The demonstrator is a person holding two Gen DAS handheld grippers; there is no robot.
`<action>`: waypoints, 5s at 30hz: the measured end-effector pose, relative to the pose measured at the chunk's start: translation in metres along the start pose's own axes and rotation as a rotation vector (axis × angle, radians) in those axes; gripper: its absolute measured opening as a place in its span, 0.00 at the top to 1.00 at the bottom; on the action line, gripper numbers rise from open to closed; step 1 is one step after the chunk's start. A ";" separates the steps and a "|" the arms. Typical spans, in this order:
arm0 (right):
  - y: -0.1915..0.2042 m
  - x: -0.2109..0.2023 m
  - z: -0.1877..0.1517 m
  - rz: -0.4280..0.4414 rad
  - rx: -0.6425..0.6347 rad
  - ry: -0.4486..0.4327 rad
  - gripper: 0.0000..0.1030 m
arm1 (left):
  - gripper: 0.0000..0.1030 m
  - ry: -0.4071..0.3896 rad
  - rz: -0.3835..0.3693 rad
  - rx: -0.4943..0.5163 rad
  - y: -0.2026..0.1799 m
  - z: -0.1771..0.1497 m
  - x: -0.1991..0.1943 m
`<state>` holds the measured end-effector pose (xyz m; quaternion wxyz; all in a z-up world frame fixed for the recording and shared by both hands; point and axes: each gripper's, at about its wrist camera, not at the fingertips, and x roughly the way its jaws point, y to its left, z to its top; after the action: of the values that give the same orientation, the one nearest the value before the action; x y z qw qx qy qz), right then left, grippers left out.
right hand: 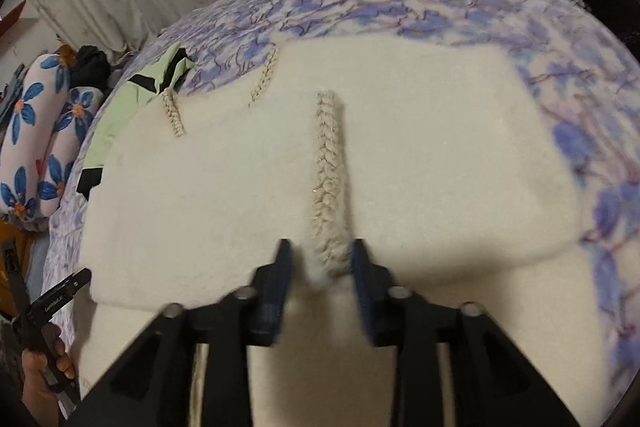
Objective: Fold large clothes
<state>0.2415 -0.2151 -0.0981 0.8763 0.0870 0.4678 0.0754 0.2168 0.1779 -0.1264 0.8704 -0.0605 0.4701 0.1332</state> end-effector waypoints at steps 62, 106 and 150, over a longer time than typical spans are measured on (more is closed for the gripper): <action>0.016 -0.164 -0.036 0.123 -0.122 -0.117 0.49 | 0.17 -0.181 -0.247 -0.089 -0.053 -0.033 -0.194; -0.160 -0.171 -0.169 -0.082 0.043 0.185 0.45 | 0.13 0.145 -0.139 -0.054 0.045 -0.199 -0.142; -0.082 -0.183 -0.129 0.543 -0.070 0.074 0.86 | 0.86 0.181 -0.754 -0.237 0.006 -0.168 -0.155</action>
<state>0.0377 -0.3237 -0.0397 0.8088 0.1761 0.4560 0.3269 -0.0005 0.1179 -0.0893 0.8003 -0.3402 0.4710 -0.1478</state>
